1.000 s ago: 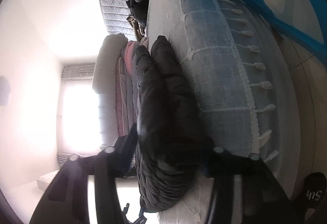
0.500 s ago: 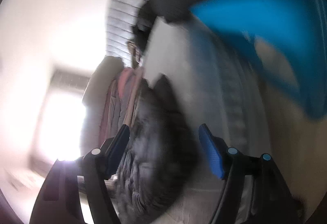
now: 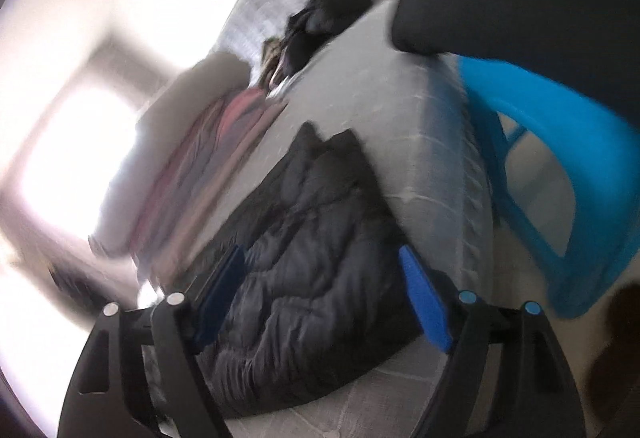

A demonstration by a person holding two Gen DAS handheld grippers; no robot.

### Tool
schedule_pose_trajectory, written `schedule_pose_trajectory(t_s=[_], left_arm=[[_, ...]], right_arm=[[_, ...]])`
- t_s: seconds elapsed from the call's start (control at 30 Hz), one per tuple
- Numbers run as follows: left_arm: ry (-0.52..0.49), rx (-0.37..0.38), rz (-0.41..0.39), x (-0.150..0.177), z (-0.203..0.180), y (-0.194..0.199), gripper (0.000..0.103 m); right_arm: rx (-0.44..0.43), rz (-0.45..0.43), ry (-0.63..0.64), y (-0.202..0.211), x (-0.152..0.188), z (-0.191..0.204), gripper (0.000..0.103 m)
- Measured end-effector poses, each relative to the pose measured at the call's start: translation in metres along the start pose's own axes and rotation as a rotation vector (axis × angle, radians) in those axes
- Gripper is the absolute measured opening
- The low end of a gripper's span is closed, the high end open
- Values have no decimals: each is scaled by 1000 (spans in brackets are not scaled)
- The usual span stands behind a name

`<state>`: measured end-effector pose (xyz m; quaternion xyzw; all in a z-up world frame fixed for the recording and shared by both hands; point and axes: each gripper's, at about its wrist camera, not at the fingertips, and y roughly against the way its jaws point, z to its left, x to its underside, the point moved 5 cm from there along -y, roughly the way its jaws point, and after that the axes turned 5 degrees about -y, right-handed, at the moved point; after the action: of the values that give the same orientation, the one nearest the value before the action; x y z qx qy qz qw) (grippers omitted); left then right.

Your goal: Fold large clothes

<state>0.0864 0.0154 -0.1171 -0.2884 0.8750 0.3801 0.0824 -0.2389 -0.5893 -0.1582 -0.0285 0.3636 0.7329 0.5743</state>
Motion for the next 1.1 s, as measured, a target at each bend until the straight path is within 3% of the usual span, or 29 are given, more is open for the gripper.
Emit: schedule_pose_trajectory(t_s=[0.07, 0.13, 0.2, 0.3, 0.37, 0.4, 0.5, 0.53, 0.6, 0.7, 0.77, 0.83, 0.9, 1.0, 1.1], left_arm=[[-49, 26, -23, -13, -11, 4, 22], [-130, 17, -77, -27, -29, 19, 15], [-205, 4, -155, -46, -44, 47, 13], [-218, -12, -242, -72, -37, 90, 13], [-234, -59, -248, -83, -25, 101, 14], [-211, -72, -211, -88, -12, 99, 15], [-120, -98, -73, -87, 24, 74, 33], [-88, -92, -43, -87, 31, 67, 43], [-35, -80, -19, -86, 45, 62, 46], [9, -65, -14, -84, 54, 60, 55], [7, -66, -20, -82, 52, 58, 63], [2, -71, -24, -82, 48, 55, 65], [2, -73, -14, -81, 47, 51, 66], [16, -60, 22, -80, 50, 40, 67], [39, -73, 42, -75, 53, 29, 67]], right_arm=[[78, 110, 101, -25, 5, 24, 89], [156, 214, 204, -50, 14, 45, 89], [194, 321, 245, -73, 26, 59, 89], [192, 450, 331, -96, 55, 85, 89], [192, 494, 361, -102, 75, 94, 89], [190, 499, 360, -101, 81, 95, 89], [227, 277, 373, -75, 75, 107, 89], [185, 167, 405, -63, 70, 128, 89], [125, 106, 487, -63, 71, 168, 89], [33, 183, 639, -106, 95, 246, 89], [50, 246, 707, -148, 107, 272, 89], [139, 296, 697, -187, 113, 265, 89], [256, 343, 580, -218, 105, 216, 90], [261, 347, 479, -211, 100, 174, 89], [209, 293, 517, -193, 98, 194, 89]])
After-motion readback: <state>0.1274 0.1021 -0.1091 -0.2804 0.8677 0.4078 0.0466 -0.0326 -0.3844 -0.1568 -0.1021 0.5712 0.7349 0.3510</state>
